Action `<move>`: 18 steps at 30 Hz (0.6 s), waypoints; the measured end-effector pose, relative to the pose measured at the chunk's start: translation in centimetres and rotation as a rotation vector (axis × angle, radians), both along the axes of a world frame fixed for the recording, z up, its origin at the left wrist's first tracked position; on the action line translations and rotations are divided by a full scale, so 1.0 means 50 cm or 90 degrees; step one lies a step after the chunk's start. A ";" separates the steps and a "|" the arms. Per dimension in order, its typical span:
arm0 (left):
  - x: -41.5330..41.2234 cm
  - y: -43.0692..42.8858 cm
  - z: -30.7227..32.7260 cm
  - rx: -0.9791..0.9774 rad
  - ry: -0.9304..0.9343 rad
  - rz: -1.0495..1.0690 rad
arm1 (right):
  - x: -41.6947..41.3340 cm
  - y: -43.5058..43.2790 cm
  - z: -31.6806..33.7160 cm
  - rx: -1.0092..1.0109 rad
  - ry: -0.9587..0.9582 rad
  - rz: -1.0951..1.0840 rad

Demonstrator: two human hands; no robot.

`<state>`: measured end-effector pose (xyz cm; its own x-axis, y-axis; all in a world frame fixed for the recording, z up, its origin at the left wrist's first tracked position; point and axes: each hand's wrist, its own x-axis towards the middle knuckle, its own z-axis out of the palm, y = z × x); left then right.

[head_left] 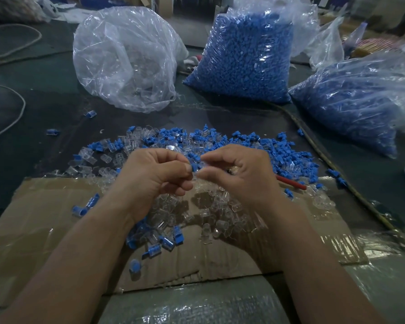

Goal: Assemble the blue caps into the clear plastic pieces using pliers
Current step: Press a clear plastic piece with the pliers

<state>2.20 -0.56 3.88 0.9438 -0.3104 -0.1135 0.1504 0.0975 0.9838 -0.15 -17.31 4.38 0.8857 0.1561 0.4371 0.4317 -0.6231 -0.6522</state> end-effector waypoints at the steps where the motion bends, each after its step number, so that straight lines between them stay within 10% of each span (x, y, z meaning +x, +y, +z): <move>1: 0.001 0.000 -0.001 -0.004 0.002 0.006 | 0.002 -0.012 0.005 0.005 0.037 -0.045; 8: 0.001 -0.002 0.001 -0.012 0.006 0.012 | 0.022 -0.131 0.010 -0.173 0.283 -0.315; 18: 0.002 -0.001 -0.004 -0.016 0.010 0.008 | 0.019 -0.121 0.005 -0.386 0.518 -0.258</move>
